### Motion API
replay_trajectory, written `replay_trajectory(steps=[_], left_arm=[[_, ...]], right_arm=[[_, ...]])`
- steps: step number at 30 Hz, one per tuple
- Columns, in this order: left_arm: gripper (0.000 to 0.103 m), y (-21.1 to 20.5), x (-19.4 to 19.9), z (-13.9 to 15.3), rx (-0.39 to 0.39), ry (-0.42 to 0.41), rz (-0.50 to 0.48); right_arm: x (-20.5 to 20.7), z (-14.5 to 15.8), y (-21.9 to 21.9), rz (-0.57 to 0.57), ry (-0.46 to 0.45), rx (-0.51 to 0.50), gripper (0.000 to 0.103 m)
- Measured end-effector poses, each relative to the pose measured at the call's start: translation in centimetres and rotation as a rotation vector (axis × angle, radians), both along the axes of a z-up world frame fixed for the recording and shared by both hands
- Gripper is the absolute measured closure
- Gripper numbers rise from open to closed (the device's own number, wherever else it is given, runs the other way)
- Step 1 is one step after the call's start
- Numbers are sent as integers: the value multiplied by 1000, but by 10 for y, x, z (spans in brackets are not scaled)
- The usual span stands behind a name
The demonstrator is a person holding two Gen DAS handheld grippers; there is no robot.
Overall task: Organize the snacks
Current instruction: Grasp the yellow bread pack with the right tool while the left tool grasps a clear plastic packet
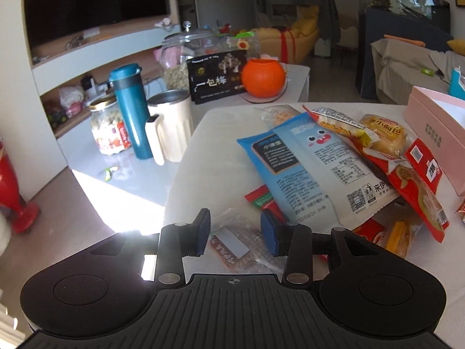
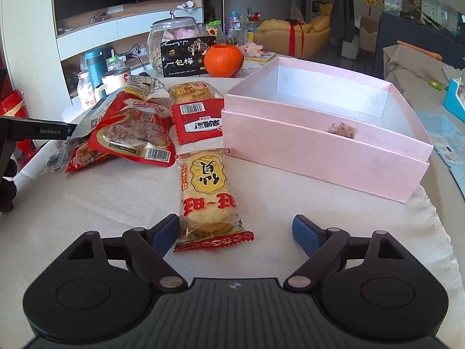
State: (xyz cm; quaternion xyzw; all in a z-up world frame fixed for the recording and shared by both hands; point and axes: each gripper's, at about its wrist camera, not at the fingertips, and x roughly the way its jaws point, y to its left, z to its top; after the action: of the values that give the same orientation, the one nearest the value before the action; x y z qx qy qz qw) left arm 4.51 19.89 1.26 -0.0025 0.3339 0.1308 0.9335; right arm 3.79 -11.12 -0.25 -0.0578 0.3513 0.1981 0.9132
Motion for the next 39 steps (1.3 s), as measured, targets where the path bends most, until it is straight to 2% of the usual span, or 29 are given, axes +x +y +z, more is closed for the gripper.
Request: replay_trajectory(steps=[6,9,11,14,16,17,19,21,23,26,30,32,35,37,39], left_arm=[[54,14,-23,1,-103,-4,10],[55,7,-30,2,-220,0,-145],[55,-1,-39,4,-242,-7,-181],[57,-4,-60,14,-223,-41,-93],[57,1,-71,19,-293,-62,-42],[57,4,-74,20,-363,-64,-39],[57,2,-71,16,-441,-25,-56],[55,-11,-63,10,-394,31,-75],[52,-29,-58,6,-299,33,-90],[44,-52,-46,5,-257,43,-180],[39,-78,-42,2,-138,56,-277],[40,-72,-39,2,-126,58,-269],[39,-47,-35,3,-116,45,-164],[43,-30,-34,4,-163,33,-103],[45,-11,-35,6,-266,-1,-64]], right_arm=[[0,-1,1,-3,-1,-10,16],[2,-1,1,-13,2,-11,14],[1,-1,1,-15,2,-13,13],[2,-1,1,-22,3,-15,12],[2,-1,1,-23,4,-14,12],[2,-1,1,-24,4,-15,12],[2,-1,1,-26,4,-15,11],[2,-2,1,-26,4,-15,11],[2,-2,1,-28,4,-16,10],[1,-2,1,-31,3,-17,10],[1,-2,1,-30,4,-15,10],[1,-2,0,-27,9,-12,10],[6,-1,2,-20,22,-12,8],[10,-1,6,-13,25,-20,7],[13,-2,10,-6,22,-25,7]])
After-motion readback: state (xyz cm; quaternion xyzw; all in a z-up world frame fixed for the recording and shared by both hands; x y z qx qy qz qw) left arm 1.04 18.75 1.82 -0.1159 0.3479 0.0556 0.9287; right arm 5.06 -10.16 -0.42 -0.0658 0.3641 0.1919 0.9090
